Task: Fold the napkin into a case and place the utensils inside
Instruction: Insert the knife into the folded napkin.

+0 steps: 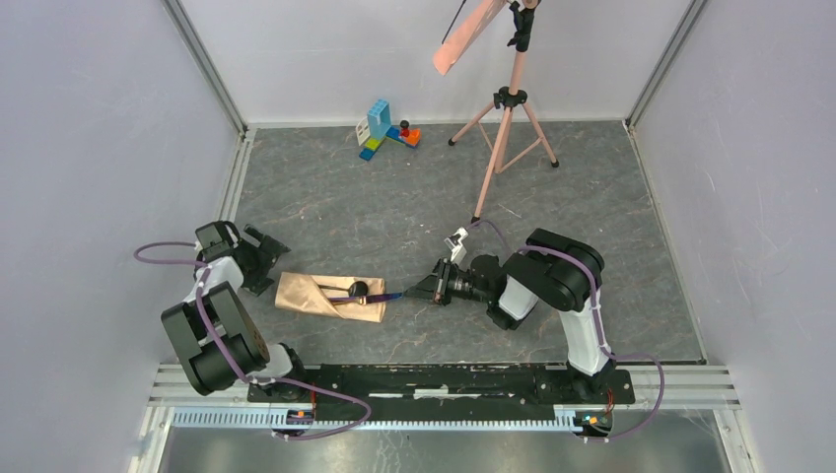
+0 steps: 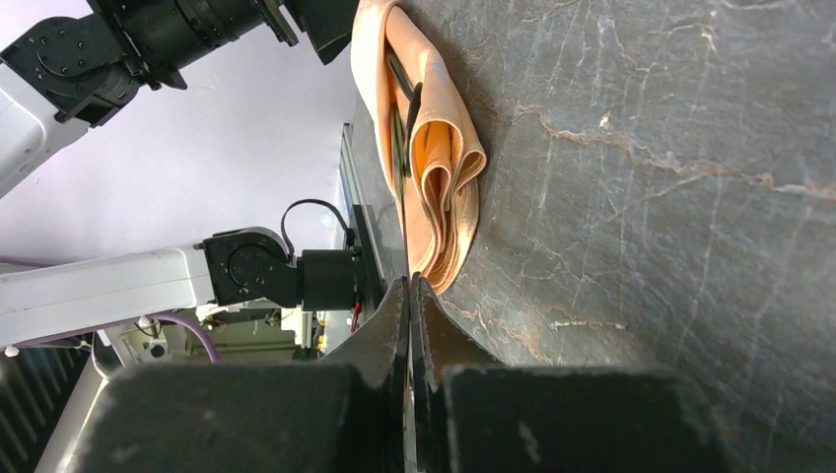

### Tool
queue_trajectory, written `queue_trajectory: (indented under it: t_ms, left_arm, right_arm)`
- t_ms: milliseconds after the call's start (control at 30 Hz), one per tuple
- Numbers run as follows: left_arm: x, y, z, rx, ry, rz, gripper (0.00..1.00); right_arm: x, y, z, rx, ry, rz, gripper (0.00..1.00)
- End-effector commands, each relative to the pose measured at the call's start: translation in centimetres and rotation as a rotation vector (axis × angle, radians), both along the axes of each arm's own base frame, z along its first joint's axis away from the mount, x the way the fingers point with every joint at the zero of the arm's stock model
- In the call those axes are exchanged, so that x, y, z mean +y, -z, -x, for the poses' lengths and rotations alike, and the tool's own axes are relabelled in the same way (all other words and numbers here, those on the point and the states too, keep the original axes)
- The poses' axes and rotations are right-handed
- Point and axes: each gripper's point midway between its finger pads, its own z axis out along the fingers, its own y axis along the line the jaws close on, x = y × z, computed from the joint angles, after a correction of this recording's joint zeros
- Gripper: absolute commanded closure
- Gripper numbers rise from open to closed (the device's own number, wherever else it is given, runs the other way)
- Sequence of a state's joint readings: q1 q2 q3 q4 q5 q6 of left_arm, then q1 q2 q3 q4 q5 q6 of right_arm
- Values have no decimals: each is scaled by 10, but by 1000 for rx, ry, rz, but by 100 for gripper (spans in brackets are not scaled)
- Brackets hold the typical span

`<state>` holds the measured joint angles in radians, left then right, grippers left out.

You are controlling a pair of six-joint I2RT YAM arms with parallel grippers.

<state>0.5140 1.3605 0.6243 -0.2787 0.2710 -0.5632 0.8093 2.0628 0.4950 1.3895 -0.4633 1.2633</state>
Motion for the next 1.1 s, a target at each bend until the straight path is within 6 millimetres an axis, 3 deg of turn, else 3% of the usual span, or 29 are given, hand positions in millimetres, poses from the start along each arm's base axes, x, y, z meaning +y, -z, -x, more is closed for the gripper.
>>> queue_trajectory:
  t_ms: [0, 400, 1067]
  left_arm:
    - [-16, 35, 50, 236, -111, 90, 1]
    - [-13, 26, 82, 311, -263, 50, 0]
    - [-28, 34, 90, 342, -257, 99, 0]
  right_arm:
    - [-2, -11, -4, -25, 44, -59, 100]
    - [13, -17, 10, 18, 76, -112, 100]
    - [48, -28, 22, 31, 116, -175, 100]
